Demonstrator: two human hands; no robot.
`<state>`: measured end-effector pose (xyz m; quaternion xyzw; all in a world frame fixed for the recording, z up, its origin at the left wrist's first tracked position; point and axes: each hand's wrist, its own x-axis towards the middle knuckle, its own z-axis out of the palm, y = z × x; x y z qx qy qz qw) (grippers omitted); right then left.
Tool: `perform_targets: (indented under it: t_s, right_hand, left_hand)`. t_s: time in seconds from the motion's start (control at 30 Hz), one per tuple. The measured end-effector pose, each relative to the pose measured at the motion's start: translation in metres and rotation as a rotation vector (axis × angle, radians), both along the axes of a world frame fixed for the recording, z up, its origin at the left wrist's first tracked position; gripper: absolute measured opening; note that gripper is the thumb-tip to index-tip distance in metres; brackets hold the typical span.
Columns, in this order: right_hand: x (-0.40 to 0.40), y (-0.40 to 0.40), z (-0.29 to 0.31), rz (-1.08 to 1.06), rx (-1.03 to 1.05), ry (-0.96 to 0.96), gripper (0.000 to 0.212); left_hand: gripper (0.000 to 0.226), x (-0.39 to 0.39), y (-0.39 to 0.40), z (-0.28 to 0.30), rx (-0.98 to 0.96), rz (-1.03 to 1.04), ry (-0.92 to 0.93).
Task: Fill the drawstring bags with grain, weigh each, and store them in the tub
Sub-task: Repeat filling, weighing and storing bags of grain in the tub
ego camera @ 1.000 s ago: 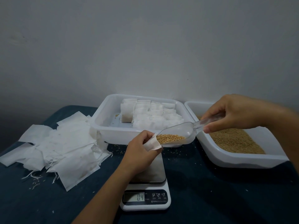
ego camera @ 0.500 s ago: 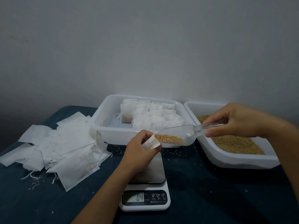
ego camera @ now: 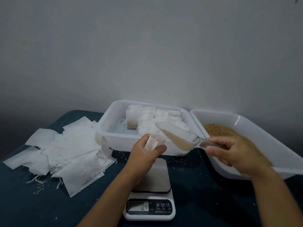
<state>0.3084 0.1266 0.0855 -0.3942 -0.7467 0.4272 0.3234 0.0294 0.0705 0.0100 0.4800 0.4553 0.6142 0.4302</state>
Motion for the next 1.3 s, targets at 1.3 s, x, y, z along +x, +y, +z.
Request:
perform_targets:
  t_s: [1.3]
  right_hand:
    - [-0.095,0.002,-0.076,-0.078,0.109,0.285,0.028]
  left_hand:
    - [0.025,-0.011,0.008,-0.014,0.017,-0.069,0.103]
